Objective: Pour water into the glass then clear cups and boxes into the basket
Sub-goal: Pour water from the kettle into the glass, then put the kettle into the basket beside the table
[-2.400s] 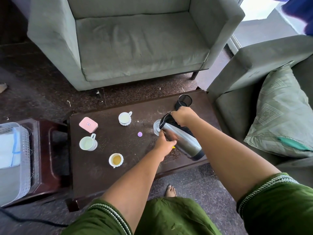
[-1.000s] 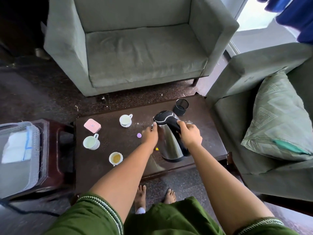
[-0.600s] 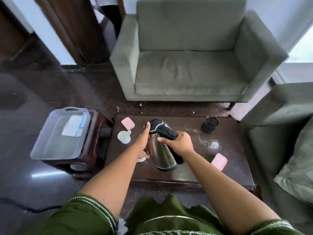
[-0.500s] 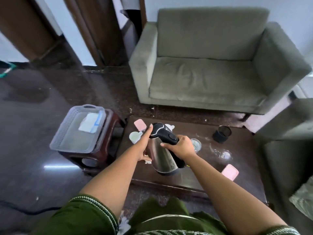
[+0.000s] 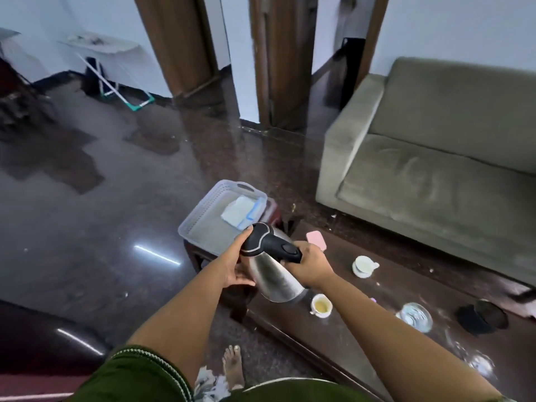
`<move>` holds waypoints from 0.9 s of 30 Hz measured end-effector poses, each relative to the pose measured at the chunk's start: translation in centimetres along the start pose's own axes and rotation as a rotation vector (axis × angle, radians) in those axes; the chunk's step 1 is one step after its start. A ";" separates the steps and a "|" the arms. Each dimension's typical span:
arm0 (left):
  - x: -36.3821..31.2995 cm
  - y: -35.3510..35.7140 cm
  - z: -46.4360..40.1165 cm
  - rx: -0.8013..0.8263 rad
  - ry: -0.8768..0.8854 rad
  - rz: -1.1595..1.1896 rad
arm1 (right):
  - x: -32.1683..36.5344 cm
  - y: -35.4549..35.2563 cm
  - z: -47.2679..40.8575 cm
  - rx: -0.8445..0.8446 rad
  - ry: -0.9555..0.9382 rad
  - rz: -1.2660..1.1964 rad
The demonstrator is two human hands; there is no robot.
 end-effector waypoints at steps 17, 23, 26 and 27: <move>-13.4 -19.9 -14.2 -0.196 0.138 -0.031 | 9.4 15.5 -21.2 0.054 0.108 0.140; -11.6 -20.1 -18.4 -0.303 0.241 0.056 | 7.1 18.3 -24.1 0.176 0.141 0.154; -10.6 -20.6 -19.5 -0.335 0.265 -0.029 | 5.7 19.4 -24.7 0.231 0.167 0.108; -10.3 -20.9 -20.0 -0.335 0.253 -0.076 | 5.3 19.7 -24.8 0.251 0.181 0.094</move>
Point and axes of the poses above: each hand's wrist, its own z-axis away from the middle knuckle, its own y-axis out of the palm, x = y × z, the point moved 3 cm from there along -z, towards the middle knuckle, and after that the axes turned 2 degrees about -z, right-handed, at the moved point
